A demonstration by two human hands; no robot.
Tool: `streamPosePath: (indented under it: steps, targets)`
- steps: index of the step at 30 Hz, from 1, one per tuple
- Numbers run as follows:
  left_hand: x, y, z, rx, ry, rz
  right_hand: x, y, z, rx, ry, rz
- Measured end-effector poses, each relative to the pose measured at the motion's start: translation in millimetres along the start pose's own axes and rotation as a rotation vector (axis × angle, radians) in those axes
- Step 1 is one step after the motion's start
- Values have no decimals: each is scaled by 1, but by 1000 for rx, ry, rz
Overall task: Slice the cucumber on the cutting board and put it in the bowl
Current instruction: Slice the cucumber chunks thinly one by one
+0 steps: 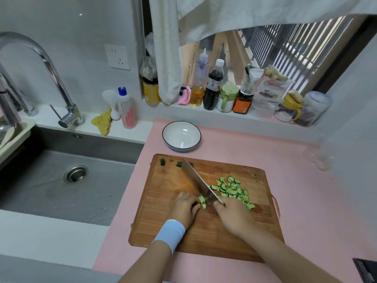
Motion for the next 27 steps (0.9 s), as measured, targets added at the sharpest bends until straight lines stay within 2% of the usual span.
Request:
streamPosePath:
  steps: [2, 3, 6, 7, 8, 9, 10, 13, 14, 15, 18, 23, 27]
  targets:
    - [-9, 7, 4, 18, 61, -17, 0, 13, -4, 64, 34, -27]
    - [-11, 21, 11, 60, 151, -96, 1, 19, -7, 114, 54, -48]
    - [-3, 89, 28, 218, 393, -502, 10, 37, -10, 358, 147, -134]
    - [-1, 109, 26, 256, 423, -580, 11, 40, -10, 448, 192, -155]
    - [-5, 120, 21, 280, 430, -585, 11, 42, -10, 528, 231, -163]
    - [-14, 123, 13, 290, 429, -511, 10, 41, -11, 590, 269, -156]
    - [-25, 113, 2, 297, 431, -367, 9, 40, -12, 639, 300, -143]
    - [-43, 41, -35, 307, 402, 229, 6, 38, -16, 712, 355, -106]
    - [-41, 23, -46, 279, 377, 346, 5, 38, -16, 730, 359, -99]
    - [-42, 13, -54, 229, 345, 391, 4, 39, -17, 740, 366, -93]
    - [-47, 7, -71, 137, 277, 383, 0, 41, -17, 754, 363, -67]
    - [-53, 0, -76, 13, 293, 466, 2, 46, -14, 757, 361, -27]
    - [-57, 13, -84, 153, 356, 273, 0, 49, -14, 701, 395, -35]
Point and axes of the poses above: each hand's wrist, its own x-axis away from the middle knuckle, its own y-axis out of the back of the hand, z = x × y, the point moved 10 cm from there along -x, towards the middle knuckle, and after that the axes turned 2 degrees about -y, right-handed, at the moved point
